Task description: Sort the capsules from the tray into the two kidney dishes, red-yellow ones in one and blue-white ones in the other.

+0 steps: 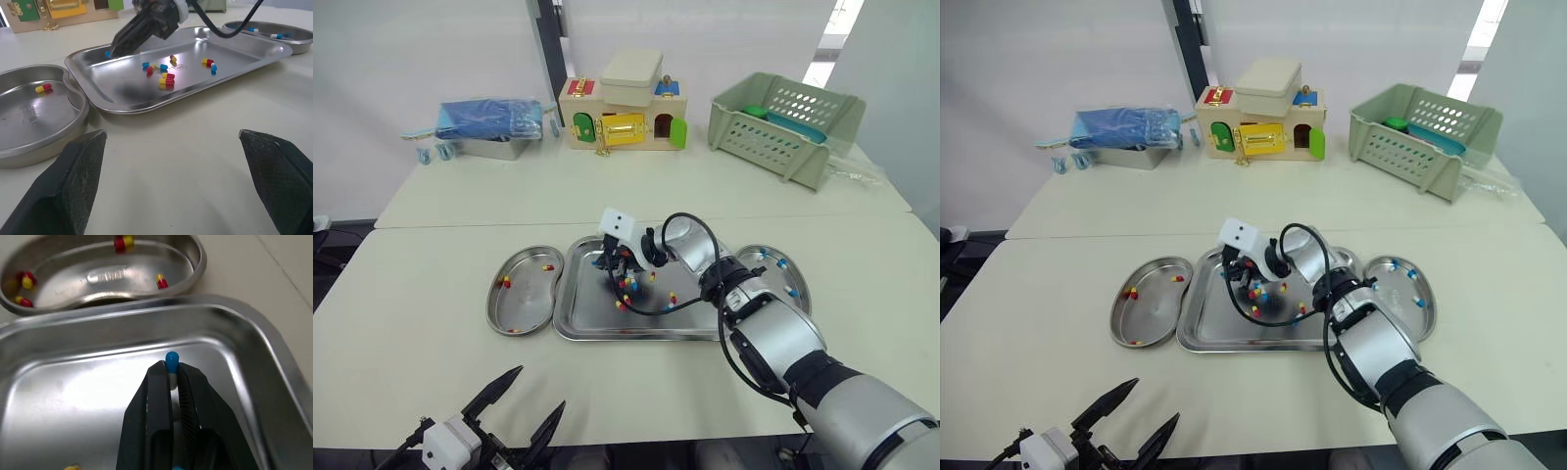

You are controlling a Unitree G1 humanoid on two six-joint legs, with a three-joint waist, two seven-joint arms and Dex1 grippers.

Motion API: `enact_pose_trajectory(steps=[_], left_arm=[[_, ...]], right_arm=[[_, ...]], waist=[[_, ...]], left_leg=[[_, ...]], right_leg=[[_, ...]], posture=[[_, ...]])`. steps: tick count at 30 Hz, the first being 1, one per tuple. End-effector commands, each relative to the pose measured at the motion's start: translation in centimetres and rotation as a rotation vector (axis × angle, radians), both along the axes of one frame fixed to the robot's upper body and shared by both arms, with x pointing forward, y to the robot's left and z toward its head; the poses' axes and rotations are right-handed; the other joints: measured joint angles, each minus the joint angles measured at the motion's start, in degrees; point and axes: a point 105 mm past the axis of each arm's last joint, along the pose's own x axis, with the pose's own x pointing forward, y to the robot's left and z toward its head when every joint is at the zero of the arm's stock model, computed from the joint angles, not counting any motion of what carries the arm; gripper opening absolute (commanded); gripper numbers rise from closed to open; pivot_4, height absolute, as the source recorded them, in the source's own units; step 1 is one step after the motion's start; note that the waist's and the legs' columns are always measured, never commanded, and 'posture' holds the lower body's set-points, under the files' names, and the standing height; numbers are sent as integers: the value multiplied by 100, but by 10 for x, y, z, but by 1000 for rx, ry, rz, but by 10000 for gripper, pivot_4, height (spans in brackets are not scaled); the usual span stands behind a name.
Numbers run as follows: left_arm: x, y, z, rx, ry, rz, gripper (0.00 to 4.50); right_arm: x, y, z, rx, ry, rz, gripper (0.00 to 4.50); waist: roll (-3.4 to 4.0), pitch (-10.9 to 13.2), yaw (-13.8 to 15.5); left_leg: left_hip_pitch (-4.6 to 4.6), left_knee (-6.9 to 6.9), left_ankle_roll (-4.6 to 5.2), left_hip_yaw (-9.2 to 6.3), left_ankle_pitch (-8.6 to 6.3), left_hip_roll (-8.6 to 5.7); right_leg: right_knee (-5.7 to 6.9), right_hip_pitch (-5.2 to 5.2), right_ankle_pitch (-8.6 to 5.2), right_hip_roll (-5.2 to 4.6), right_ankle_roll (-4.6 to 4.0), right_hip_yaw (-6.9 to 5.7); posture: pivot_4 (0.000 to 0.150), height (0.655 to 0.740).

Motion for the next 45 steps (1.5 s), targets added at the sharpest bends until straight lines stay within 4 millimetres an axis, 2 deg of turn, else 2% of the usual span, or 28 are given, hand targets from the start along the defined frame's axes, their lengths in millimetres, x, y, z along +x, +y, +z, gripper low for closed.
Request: enact_pose_trajectory(steps=[1, 5, 8, 10, 12, 16, 21, 29, 31, 34, 39, 44, 45], left_arm=[[-2, -9, 11, -11, -39, -45, 45000], [-5, -14, 12, -14, -37, -98, 45000], [-8, -19, 8, -12, -24, -172, 45000], [-8, -21, 7, -1, -22, -225, 45000], [-4, -22, 10, 7, -23, -280, 45000], [2, -26, 16, 20, -17, -375, 45000], [22, -36, 32, 21, -39, -451, 45000], [36, -46, 50, 22, -38, -490, 45000], [38, -49, 54, 20, -39, -490, 45000], [37, -53, 58, 16, -35, -486, 45000], [34, -53, 58, 21, -17, -473, 45000], [30, -46, 56, 34, -2, -447, 45000], [30, -44, 57, 39, -4, -430, 45000]], right_arm=[[-10, -16, 29, 96, -6, 50, 133], [-29, -63, 44, 162, -8, 28, 133], [-51, -102, 50, 207, -34, 10, 133], [-58, -131, 42, 163, -26, -73, 133], [-64, -170, 34, 105, -29, -192, 133], [-79, -215, 26, 36, -26, -336, 133], [-90, -261, 15, -10, -17, -523, 133], [-94, -282, 1, -30, -25, -646, 133], [-94, -286, -2, -28, -21, -668, 6996], [-96, -288, -3, -25, -18, -671, 13921], [-96, -293, -2, -25, -15, -679, 27955], [-101, -295, 9, 31, -27, -646, 44113], [-106, -297, 13, 58, -36, -629, 44640]], waist=[[-2, -1, 20], [-4, -3, 79], [-3, -2, 139], [2, -1, 156], [2, -1, 175], [0, -1, 226], [0, -2, 205], [0, -2, 179], [-1, -2, 186], [-1, -2, 193], [-1, -2, 199], [-1, -2, 216], [-2, -1, 226]], left_leg=[[-1, 0, 0, -1, 0, 0], [-28, 9, 0, -5, 0, -2], [-47, 16, 0, -7, 0, -4], [-48, 16, 1, -3, 0, -3], [-46, 17, 1, -3, 0, -2], [-48, 22, 1, -1, 0, -6], [-42, 21, 2, 0, -1, -1], [-39, 23, 1, -1, 0, -2], [-39, 24, 1, -1, 0, -3], [-38, 24, 1, -1, 0, -3], [-38, 24, 1, -1, 0, -3], [-39, 24, 1, -1, 0, -3], [-39, 24, 1, -1, 0, -3]], right_leg=[[-2, 1, 0, 0, 0, -1], [-5, 1, 0, -5, 0, -10], [-4, -11, 0, -6, 1, -13], [-4, -11, 0, -6, 1, -12], [-4, -9, 0, -5, 1, -14], [-7, -1, 0, -7, 1, -16], [-4, 4, 0, -4, 1, -16], [-6, 12, 1, -4, 1, -16], [-6, 13, 1, -4, 1, -16], [-7, 14, 1, -4, 1, -16], [-8, 15, 1, -4, 1, -17], [-9, 16, 0, -4, 1, -17], [-10, 16, 0, -5, 1, -17]], posture=[[1500, 7400], [1500, 7400], [1500, 7400], [1500, 7400], [1500, 7400], [1500, 7400], [1500, 7400], [1500, 7400], [1500, 7400], [1500, 7400], [1500, 7400], [1500, 7400], [1500, 7400]])
